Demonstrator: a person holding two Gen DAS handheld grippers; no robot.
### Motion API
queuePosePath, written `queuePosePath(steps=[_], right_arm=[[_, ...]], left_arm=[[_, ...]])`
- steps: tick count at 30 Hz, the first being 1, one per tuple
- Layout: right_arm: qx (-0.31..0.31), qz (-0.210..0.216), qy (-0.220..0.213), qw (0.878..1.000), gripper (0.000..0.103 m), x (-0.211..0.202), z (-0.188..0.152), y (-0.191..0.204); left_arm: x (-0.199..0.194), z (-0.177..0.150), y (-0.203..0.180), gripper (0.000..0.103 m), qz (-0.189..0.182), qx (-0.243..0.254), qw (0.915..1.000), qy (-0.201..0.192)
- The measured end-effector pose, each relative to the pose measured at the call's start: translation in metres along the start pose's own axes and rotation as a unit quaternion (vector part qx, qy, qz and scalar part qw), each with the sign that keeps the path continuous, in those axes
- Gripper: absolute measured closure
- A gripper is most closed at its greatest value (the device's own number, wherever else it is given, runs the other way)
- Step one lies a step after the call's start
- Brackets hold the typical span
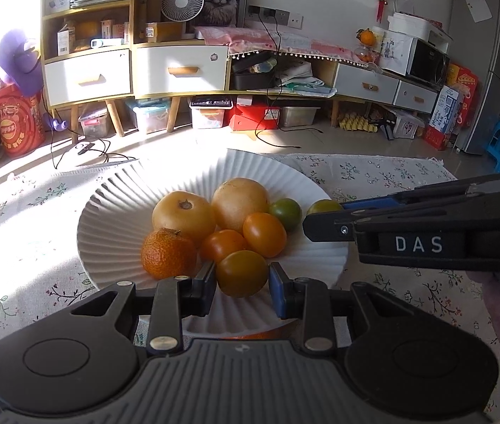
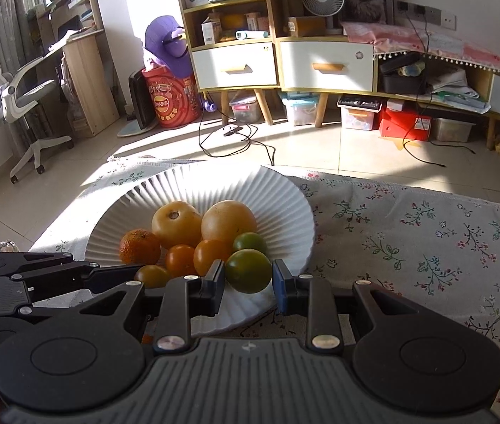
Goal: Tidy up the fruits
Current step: 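Lift and carry the orange and green citrus over the white plate, then open right tool onto the plate while left tool releases its orange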
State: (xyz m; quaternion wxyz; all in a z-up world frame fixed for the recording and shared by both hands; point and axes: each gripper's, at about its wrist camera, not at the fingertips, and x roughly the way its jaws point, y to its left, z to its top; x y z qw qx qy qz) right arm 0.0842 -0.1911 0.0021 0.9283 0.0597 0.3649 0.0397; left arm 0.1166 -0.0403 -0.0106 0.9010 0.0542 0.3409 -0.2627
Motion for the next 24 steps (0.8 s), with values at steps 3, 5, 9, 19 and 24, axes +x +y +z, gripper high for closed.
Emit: queuePosePath(steps=[3, 5, 9, 19, 24], right_arm=[[0.000, 0.001, 0.000, 1.000, 0.077, -0.0001, 0.0006, -0.0003], [-0.001, 0.000, 0.001, 1.000, 0.077, 0.0007, 0.0015, 0.0000], [-0.002, -0.002, 0.003, 1.000, 0.077, 0.0026, 0.0024, -0.0007], [0.003, -0.003, 0.001, 1.000, 0.062, 0.0000, 0.0038, 0.0001], [0.004, -0.003, -0.003, 1.000, 0.052, -0.0028, 0.0042, -0.0004]], left_arm=[[0.0014, 0.0011, 0.0005, 0.084, -0.002, -0.001, 1.0000, -0.001], [0.0017, 0.0019, 0.0001, 0.084, -0.003, -0.001, 1.0000, -0.001], [0.0017, 0.0019, -0.0003, 0.084, -0.002, 0.001, 1.0000, -0.002], [-0.0020, 0.0032, -0.0021, 0.067, 0.003, 0.000, 0.9999, -0.017], [-0.0056, 0.0019, 0.0003, 0.057, 0.005, -0.004, 0.9998, -0.017]])
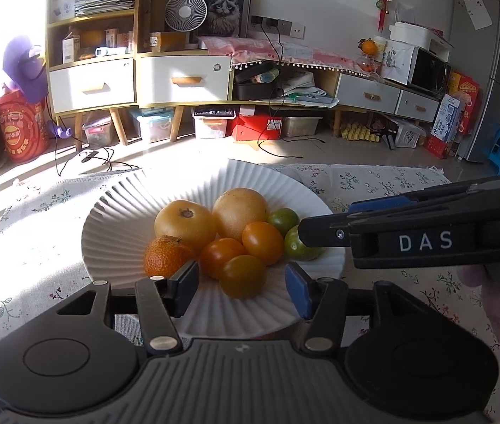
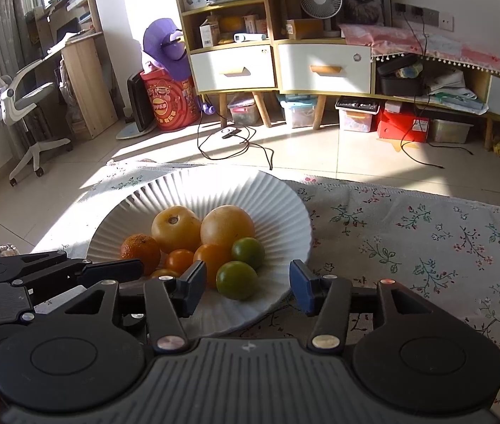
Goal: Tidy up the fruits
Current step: 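Open right tool onto the plate while left tool releases its orange, then withdraw both tools from the plate toward the remaining fruit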
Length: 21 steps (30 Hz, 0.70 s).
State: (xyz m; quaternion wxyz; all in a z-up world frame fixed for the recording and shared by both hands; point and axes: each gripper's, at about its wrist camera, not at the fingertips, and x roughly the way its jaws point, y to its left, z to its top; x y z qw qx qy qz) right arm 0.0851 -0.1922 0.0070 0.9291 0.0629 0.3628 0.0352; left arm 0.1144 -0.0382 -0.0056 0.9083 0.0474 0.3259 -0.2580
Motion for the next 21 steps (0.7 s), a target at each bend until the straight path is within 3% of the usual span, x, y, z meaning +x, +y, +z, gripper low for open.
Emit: queuePosePath(steps=[8, 21], right_arm=[[0.013, 0.000, -0.003, 1.000, 0.042, -0.012, -0.001, -0.003], [0.035, 0.000, -0.015, 0.999, 0.021, -0.039, -0.006, -0.001]], left_arm=[[-0.013, -0.001, 0.002, 0.039, -0.008, -0.004, 1.0000, 0.002], [-0.040, -0.008, -0.003, 0.019, -0.003, 0.003, 1.0000, 0.004]])
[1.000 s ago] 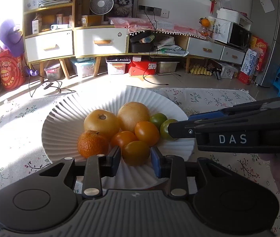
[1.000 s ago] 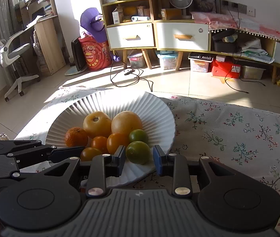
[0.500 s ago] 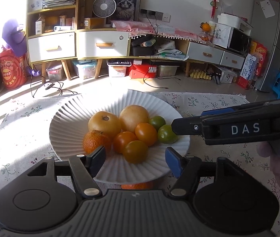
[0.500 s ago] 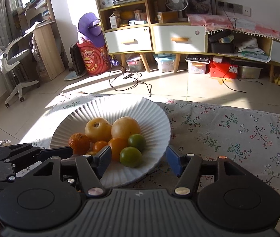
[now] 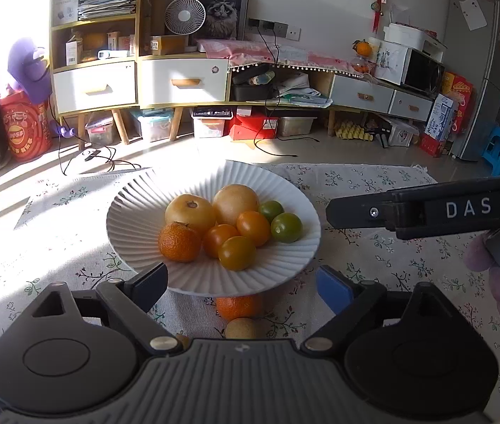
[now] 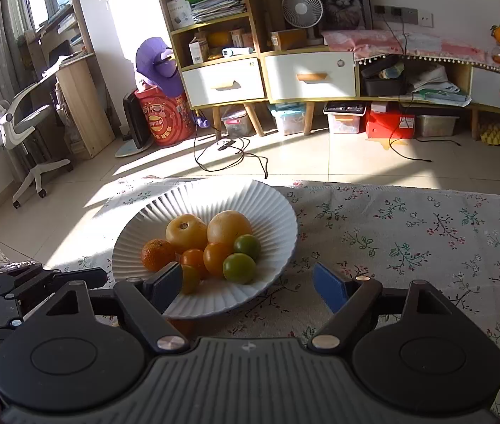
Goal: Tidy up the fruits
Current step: 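Withdraw both tools from the plate toward the remaining fruit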
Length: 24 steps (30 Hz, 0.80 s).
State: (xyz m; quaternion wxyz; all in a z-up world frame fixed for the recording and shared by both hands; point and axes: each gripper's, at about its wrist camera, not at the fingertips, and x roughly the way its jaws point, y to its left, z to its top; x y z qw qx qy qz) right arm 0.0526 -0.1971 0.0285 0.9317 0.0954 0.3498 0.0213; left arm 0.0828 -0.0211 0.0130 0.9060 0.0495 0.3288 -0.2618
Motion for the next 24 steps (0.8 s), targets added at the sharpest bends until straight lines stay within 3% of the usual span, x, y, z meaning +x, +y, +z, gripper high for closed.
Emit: queuePosePath(steps=[4, 13, 24], right_arm=[[0.003, -0.008, -0.006, 1.000, 0.014, -0.007, -0.004, 0.002], [0.000, -0.015, -0.012, 1.000, 0.003, -0.022, -0.013, 0.010], [-0.022, -0.025, -0.023, 0.999, 0.000, -0.035, -0.035, 0.018]], left_arm=[[-0.008, -0.004, 0.000, 0.010, 0.010, 0.002, 0.9999, 0.000], [-0.022, -0.012, 0.004, 0.010, 0.023, -0.012, 0.9995, 0.016], [-0.026, -0.028, 0.004, 0.010, 0.015, -0.032, 0.9987, 0.038]])
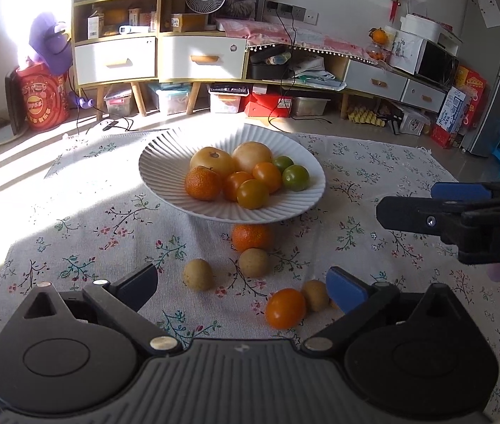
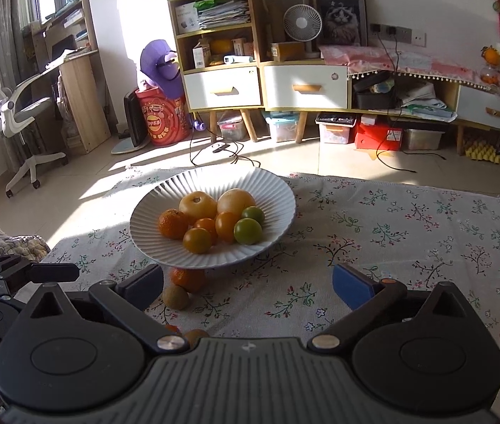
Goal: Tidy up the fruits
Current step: 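Withdraw both tools from the plate toward the remaining fruit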
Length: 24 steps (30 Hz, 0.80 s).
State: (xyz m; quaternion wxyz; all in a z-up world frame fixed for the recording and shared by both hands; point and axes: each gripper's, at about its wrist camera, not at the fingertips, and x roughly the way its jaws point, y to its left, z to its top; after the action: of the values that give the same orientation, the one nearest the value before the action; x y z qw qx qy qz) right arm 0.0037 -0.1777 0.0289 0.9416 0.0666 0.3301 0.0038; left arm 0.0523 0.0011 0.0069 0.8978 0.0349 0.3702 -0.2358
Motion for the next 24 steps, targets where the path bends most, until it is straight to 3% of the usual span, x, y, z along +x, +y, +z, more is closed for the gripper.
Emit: queuePosePath(steps=[11, 19, 24], right_arm=[[-0.044, 0.000, 0.004, 0.999, 0.000, -0.006, -0.017, 0.004], [-0.065, -0.004, 0.033, 0.997, 0.001, 0.001, -0.040, 0.002], [-0.077, -0.003, 0.046, 0.996, 0.001, 0.000, -0.051, 0.000]], left_arm=[[0.003, -0.024, -0.001, 0.010, 0.004, 0.002, 0.9999, 0.017], [0.010, -0.035, -0.003, 0.011, -0.014, 0.027, 0.9994, 0.015], [0.016, -0.038, -0.007, 0.017, -0.031, 0.036, 0.9988, 0.010]])
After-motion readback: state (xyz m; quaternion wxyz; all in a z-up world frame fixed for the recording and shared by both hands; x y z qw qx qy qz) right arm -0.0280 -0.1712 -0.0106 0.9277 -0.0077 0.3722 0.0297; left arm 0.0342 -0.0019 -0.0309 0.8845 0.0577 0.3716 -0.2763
